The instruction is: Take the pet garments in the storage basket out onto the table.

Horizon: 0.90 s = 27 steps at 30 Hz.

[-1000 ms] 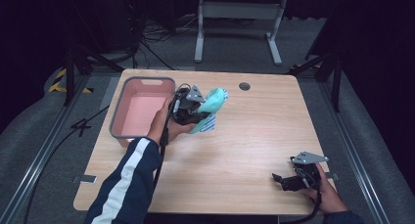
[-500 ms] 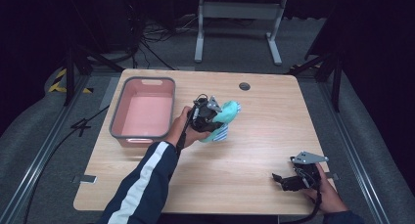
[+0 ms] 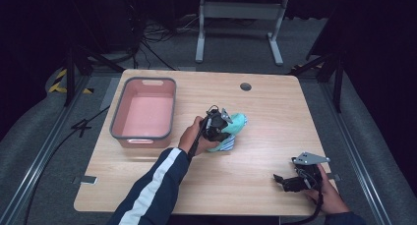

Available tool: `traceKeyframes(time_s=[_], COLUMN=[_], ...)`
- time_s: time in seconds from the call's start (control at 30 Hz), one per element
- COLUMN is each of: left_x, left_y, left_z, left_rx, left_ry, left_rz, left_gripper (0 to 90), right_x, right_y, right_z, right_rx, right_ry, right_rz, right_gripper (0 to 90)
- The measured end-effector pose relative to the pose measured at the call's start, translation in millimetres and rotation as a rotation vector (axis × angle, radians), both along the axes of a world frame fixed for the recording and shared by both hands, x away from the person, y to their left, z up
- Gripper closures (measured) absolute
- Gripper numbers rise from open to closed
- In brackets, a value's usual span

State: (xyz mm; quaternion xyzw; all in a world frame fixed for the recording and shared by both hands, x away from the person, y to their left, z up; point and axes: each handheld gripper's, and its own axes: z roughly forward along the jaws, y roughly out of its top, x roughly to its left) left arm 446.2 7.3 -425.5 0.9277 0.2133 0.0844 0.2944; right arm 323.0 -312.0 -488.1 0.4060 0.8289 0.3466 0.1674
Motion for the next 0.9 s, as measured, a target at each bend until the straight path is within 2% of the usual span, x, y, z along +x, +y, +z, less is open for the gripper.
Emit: traceKeyframes(time_s=[0.2,0.3,0.37,0.43,0.53,0.6,0.9], left_x=[-0.4,-1.1,-1.7,-1.9,-2.5,-4.0,-5.5], left_y=[-7.3,-10.0,-11.1,-11.9,-12.3,-14.3,-13.6], left_z=[-7.7,-10.5,-11.6,-12.0,-12.9,-13.8,-9.1], left_rx=[0.028,0.038,0.041,0.042,0.023,0.036,0.030], left_ry=[0.007,-0.009,0.001,-0.003,0.013,-0.001,-0.015], left_rz=[-0.012,-0.015,-0.018,-0.021,-0.023,-0.009,0.012], left_gripper=[75.0,71.7,69.7,65.2,56.5,46.8,33.5], right_x=[0.0,0.0,0.0,0.0,0.0,0.0,0.0], right_y=[0.0,0.0,0.0,0.0,0.0,0.0,0.0], right_z=[0.0,0.0,0.0,0.0,0.0,0.0,0.0], right_rx=[0.000,0.000,0.000,0.000,0.000,0.000,0.000], right_ry=[0.000,0.000,0.000,0.000,0.000,0.000,0.000], right_rz=[0.000,0.000,0.000,0.000,0.000,0.000,0.000], right_gripper=[0.5,0.5,0.5,0.5,0.5,0.5,0.5])
